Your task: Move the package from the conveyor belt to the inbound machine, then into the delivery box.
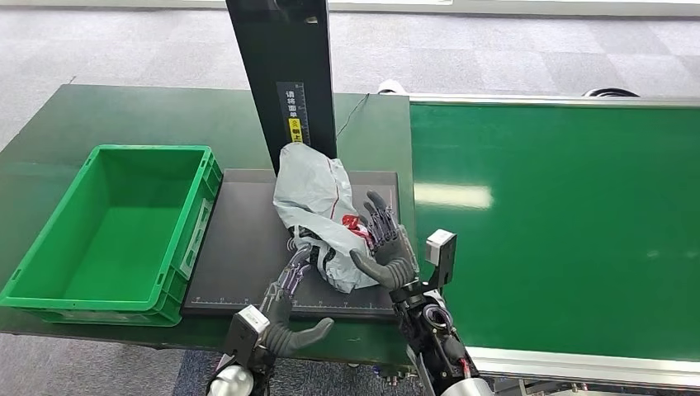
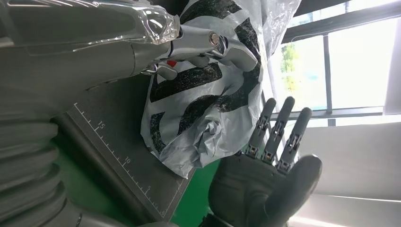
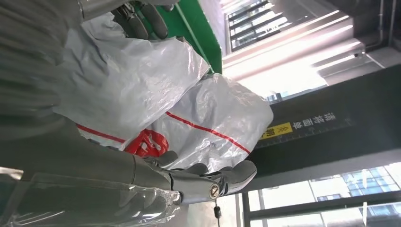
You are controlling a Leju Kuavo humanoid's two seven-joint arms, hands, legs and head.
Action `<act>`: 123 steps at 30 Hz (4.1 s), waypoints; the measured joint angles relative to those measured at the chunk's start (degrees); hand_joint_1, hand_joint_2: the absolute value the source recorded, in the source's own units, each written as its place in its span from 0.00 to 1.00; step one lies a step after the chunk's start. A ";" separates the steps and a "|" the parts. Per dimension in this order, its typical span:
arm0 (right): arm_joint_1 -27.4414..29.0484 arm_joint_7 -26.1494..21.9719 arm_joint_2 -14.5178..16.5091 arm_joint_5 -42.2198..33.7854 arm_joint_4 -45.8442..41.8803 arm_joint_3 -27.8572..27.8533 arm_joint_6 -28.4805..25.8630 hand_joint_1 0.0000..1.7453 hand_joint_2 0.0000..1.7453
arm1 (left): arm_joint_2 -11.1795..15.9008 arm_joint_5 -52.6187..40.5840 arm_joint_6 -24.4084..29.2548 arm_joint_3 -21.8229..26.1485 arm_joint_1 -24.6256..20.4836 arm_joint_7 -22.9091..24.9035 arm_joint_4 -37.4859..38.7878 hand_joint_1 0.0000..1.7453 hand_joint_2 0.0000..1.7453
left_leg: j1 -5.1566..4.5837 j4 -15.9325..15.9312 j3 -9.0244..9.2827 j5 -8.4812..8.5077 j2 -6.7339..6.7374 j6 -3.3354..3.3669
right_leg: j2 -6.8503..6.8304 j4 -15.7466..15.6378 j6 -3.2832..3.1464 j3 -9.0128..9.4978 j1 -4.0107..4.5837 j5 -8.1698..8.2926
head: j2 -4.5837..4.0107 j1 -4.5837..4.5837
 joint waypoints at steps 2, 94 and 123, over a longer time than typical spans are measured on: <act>0.45 0.05 -0.02 -0.44 -0.53 -0.68 0.46 0.00 1.00 | 0.00 0.01 0.00 0.00 -0.15 -0.01 0.35 0.00 1.00 | 0.00 0.00 0.00 0.00 0.00 0.00 | 0.00 0.00 0.00 0.00 0.00 0.00 | -0.01 0.01; 25.28 0.31 3.95 -2.98 -41.90 -11.40 -6.98 0.00 1.00 | -1.89 -52.69 42.72 -10.99 -8.66 23.27 4.40 0.00 1.00 | 0.00 0.01 0.00 -0.05 -0.08 -0.05 | -0.14 -0.02 -0.03 -0.01 -0.02 -0.02 | -0.01 0.05; 22.37 1.78 4.55 -10.09 -36.39 -13.00 -5.09 0.00 1.00 | -3.46 -43.96 24.19 -19.63 -27.18 22.86 38.06 0.00 1.00 | 0.01 0.00 0.27 0.04 -0.02 -0.01 | -0.08 -0.02 -0.09 0.34 0.01 0.07 | -0.01 0.07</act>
